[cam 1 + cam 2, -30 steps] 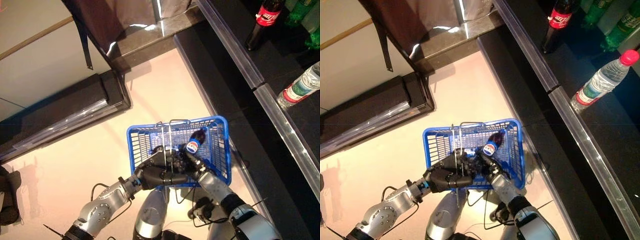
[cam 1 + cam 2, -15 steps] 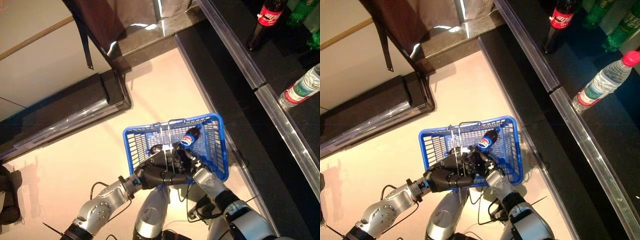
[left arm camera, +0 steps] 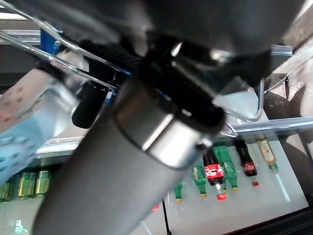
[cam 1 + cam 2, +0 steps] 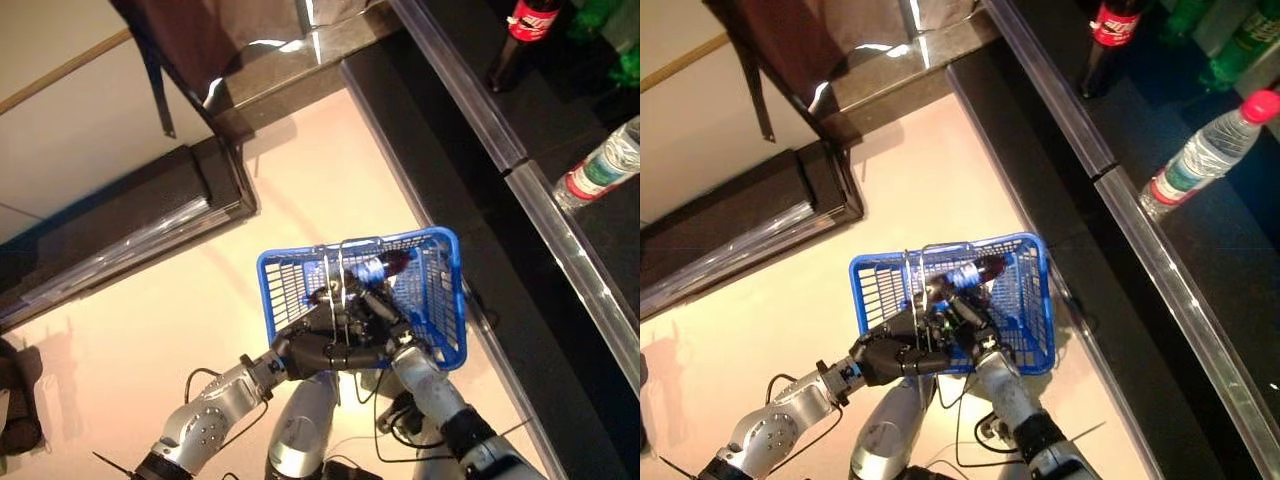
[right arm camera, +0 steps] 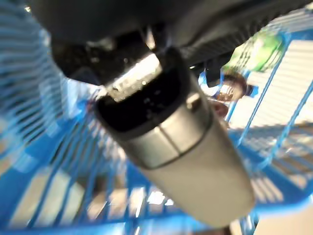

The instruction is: Pick up the drink and place into the basket.

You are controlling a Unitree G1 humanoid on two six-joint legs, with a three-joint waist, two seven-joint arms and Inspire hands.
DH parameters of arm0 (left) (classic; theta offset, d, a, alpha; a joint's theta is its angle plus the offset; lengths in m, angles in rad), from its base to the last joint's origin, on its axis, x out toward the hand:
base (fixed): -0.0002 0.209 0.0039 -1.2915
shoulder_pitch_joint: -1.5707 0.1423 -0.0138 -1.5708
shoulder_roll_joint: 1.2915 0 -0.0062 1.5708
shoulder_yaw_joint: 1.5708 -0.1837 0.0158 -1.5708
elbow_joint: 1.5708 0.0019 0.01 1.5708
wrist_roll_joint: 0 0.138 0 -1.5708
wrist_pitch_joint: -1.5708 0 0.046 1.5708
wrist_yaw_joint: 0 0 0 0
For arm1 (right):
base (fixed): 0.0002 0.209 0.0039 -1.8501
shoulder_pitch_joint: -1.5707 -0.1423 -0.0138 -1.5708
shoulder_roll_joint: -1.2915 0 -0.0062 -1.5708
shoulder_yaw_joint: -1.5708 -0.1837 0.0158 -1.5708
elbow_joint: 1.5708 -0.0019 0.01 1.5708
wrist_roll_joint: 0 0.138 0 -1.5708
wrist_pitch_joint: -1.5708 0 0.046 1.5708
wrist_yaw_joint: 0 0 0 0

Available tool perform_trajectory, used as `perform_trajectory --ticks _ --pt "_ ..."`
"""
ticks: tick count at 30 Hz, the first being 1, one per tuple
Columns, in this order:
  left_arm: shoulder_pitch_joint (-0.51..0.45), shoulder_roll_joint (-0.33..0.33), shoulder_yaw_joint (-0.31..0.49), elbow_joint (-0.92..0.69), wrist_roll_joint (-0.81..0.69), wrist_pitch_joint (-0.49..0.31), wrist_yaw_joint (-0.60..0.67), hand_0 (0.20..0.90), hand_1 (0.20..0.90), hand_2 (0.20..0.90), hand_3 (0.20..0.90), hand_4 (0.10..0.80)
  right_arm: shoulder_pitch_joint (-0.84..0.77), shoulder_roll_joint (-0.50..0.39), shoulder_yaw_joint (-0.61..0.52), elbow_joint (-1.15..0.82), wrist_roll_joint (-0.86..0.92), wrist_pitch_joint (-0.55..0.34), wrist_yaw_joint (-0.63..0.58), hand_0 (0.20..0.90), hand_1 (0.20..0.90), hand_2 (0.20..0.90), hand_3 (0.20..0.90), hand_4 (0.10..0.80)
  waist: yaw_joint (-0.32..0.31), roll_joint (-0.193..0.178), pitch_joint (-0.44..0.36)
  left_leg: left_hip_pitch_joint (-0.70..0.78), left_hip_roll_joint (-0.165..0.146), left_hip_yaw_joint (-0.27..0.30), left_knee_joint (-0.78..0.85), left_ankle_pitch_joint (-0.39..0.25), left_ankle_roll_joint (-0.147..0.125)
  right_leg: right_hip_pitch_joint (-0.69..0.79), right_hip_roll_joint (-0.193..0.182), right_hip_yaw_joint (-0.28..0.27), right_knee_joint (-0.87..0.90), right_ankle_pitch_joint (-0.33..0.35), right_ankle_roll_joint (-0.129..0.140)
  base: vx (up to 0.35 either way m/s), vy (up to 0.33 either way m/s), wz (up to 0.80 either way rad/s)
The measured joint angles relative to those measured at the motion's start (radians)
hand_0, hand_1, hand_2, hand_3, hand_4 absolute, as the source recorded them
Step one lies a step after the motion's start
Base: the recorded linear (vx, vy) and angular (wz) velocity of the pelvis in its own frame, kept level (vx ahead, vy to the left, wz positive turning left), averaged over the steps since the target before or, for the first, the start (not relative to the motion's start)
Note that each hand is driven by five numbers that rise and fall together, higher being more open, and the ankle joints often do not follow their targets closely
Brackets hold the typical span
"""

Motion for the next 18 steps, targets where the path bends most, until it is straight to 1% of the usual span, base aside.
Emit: perform_trajectory --ticks 3,5,7,9,11,12,13,15,16,17,18 --pt "0.018 -0.004 0.021 0.037 0.001 -0.036 0.028 0.300 0.300 0.300 0.200 0.100 0.074 -0.026 -0.015 -0.122 -0.056 -0.016 0.037 0.900 0.900 0.900 0.900 0.800 -0.046 -0.033 0.001 0.000 0.009 0.025 0.000 -0.003 0.005 -0.002 0.014 0.021 -0.031 0.022 0.005 -0.018 0.013 -0.27" --pt "0.017 -0.006 0.023 0.067 0.001 -0.049 0.057 0.300 0.300 0.300 0.200 0.100 0.108 -0.056 -0.021 -0.175 -0.082 -0.014 0.055 0.900 0.900 0.900 0.900 0.800 -0.060 -0.042 -0.001 0.001 0.015 0.040 0.000 -0.006 0.010 0.000 0.023 0.032 -0.053 0.037 0.008 -0.012 0.015 -0.22" --pt "0.017 -0.010 0.028 0.086 0.001 -0.062 0.067 0.300 0.300 0.300 0.200 0.100 0.121 -0.069 -0.020 -0.192 -0.098 -0.010 0.069 0.900 0.900 0.900 0.900 0.800 -0.071 -0.045 0.000 0.002 0.018 0.046 0.000 -0.008 0.012 0.002 0.026 0.035 -0.063 0.044 0.010 -0.003 0.007 -0.12" --pt "0.017 -0.017 0.039 0.126 0.001 -0.084 0.096 0.300 0.300 0.300 0.200 0.100 0.149 -0.085 -0.021 -0.215 -0.116 -0.007 0.085 0.900 0.900 0.900 0.900 0.800 -0.082 -0.048 0.001 0.005 0.022 0.059 0.000 -0.010 0.016 0.002 0.032 0.051 -0.078 0.056 0.013 -0.009 0.025 -0.17" --pt "0.032 -0.020 0.047 0.146 0.001 -0.123 0.096 0.300 0.300 0.300 0.200 0.100 0.177 -0.105 -0.012 -0.266 -0.122 0.014 0.106 0.900 0.900 0.900 0.900 0.800 -0.096 -0.050 0.002 0.005 0.024 0.068 0.000 -0.011 0.018 0.002 0.035 0.056 -0.086 0.062 0.014 -0.010 0.029 -0.10" --pt "0.035 -0.024 0.052 0.147 0.001 -0.127 0.099 0.300 0.300 0.300 0.200 0.100 0.184 -0.110 -0.009 -0.277 -0.125 0.017 0.116 0.900 0.900 0.900 0.900 0.800 -0.099 -0.051 0.002 0.006 0.024 0.071 0.000 -0.012 0.019 0.002 0.036 0.058 -0.089 0.064 0.014 -0.006 0.032 -0.17" --pt "0.049 -0.027 0.055 0.160 -0.001 -0.152 0.103 0.300 0.300 0.300 0.200 0.100 0.204 -0.119 -0.011 -0.305 -0.143 0.026 0.135 0.900 0.900 0.900 0.900 0.800 -0.102 -0.054 0.001 0.010 0.029 0.082 -0.001 -0.014 0.021 0.001 0.042 0.071 -0.098 0.071 0.014 -0.001 0.028 -0.23" --pt "0.054 -0.033 0.056 0.171 -0.001 -0.171 0.113 0.300 0.300 0.300 0.200 0.100 0.218 -0.128 -0.011 -0.332 -0.152 0.030 0.157 0.900 0.900 0.900 0.900 0.800 -0.104 -0.056 0.002 0.018 0.030 0.093 -0.001 -0.015 0.023 0.003 0.043 0.082 -0.101 0.076 0.016 0.001 0.024 -0.20" --pt "0.054 -0.040 0.055 0.183 -0.001 -0.182 0.122 0.300 0.300 0.300 0.200 0.100 0.229 -0.137 -0.012 -0.342 -0.160 0.033 0.173 0.900 0.900 0.900 0.900 0.800 -0.111 -0.057 0.002 0.026 0.032 0.100 -0.003 -0.016 0.025 0.011 0.044 0.084 -0.110 0.081 0.017 0.010 0.009 -0.10" --pt "0.059 -0.045 0.056 0.198 -0.003 -0.199 0.146 0.300 0.300 0.300 0.200 0.100 0.242 -0.151 -0.013 -0.372 -0.178 0.045 0.198 0.900 0.900 0.900 0.900 0.800 -0.130 -0.065 0.001 0.040 0.032 0.106 -0.004 -0.019 0.029 0.028 0.046 0.087 -0.122 0.087 0.020 0.008 0.005 -0.07" --pt "0.059 -0.045 0.056 0.198 -0.003 -0.199 0.146 0.300 0.300 0.300 0.200 0.100 0.242 -0.151 -0.013 -0.372 -0.178 0.045 0.198 0.900 0.900 0.900 0.900 0.800 -0.130 -0.065 0.001 0.040 0.032 0.106 -0.004 -0.019 0.029 0.028 0.046 0.087 -0.122 0.087 0.020 0.037 -0.003 -0.17"
